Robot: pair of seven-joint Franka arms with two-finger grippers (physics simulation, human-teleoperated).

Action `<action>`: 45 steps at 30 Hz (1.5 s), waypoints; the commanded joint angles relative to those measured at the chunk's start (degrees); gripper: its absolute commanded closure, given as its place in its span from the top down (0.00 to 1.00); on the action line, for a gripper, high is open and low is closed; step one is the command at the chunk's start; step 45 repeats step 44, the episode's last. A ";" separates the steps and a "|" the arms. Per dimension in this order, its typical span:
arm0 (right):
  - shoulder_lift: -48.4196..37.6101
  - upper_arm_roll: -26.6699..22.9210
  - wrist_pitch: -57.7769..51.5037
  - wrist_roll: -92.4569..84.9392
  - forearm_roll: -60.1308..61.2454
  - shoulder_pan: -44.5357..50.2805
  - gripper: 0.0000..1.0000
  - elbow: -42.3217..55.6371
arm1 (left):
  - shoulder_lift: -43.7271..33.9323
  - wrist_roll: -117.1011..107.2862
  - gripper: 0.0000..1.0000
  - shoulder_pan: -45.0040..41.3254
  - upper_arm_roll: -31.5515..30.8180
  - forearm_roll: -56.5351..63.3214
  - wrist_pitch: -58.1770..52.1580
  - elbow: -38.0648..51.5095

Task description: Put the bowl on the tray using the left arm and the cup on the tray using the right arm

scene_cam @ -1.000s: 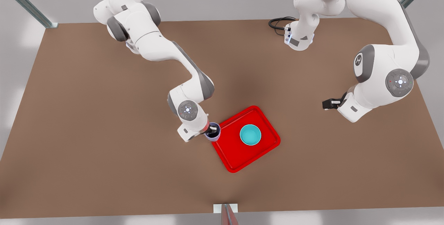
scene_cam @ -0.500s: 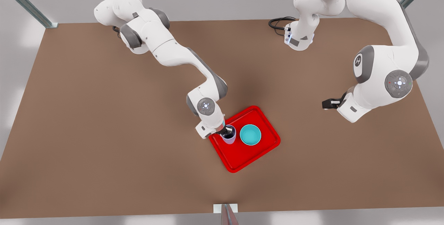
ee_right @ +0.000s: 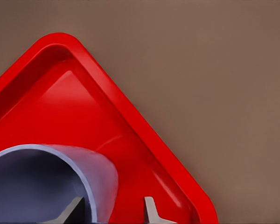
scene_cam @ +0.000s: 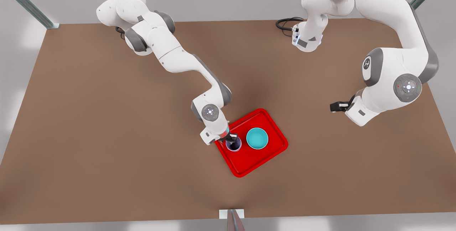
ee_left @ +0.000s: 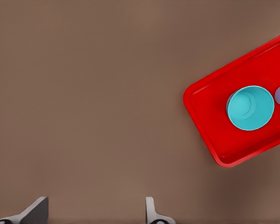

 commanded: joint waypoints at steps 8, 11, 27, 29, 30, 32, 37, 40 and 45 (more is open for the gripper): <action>-0.53 0.04 -0.08 -0.22 0.47 -0.08 1.00 0.04 | 0.00 0.00 1.00 0.03 0.00 0.01 0.00 0.00; -0.53 0.04 -0.08 -0.14 0.47 0.00 1.00 -0.04 | 0.00 -0.09 1.00 -0.06 0.00 0.01 0.00 0.00; -1.23 -0.05 -0.43 0.13 0.38 0.27 1.00 -0.22 | 0.00 -0.18 1.00 -0.06 0.00 0.01 -0.62 0.00; -1.94 0.04 -0.52 -0.14 0.73 0.00 1.00 -0.22 | 0.00 -0.18 1.00 -0.06 0.00 0.01 -0.62 0.00; -3.51 0.04 -1.66 -0.22 0.73 -0.70 1.00 -0.48 | 0.00 -0.18 1.00 -0.06 0.00 0.01 -0.62 0.00; -11.25 0.13 -12.11 -0.31 0.73 -2.45 1.00 -0.92 | 0.00 -0.18 1.00 -0.06 0.00 0.01 -0.70 0.00; -47.73 11.47 -48.06 -42.32 -9.02 -40.51 1.00 -14.11 | 0.00 -0.09 1.00 -0.06 0.00 0.18 -0.26 0.09; -52.21 10.15 -51.23 -42.15 -11.31 -41.57 1.00 -17.89 | -0.09 -0.09 1.00 0.03 0.00 0.18 -0.26 0.44; -51.86 9.97 -50.79 -42.24 -11.57 -41.66 1.00 -16.22 | -0.88 0.00 1.00 0.12 0.09 2.55 -0.62 2.64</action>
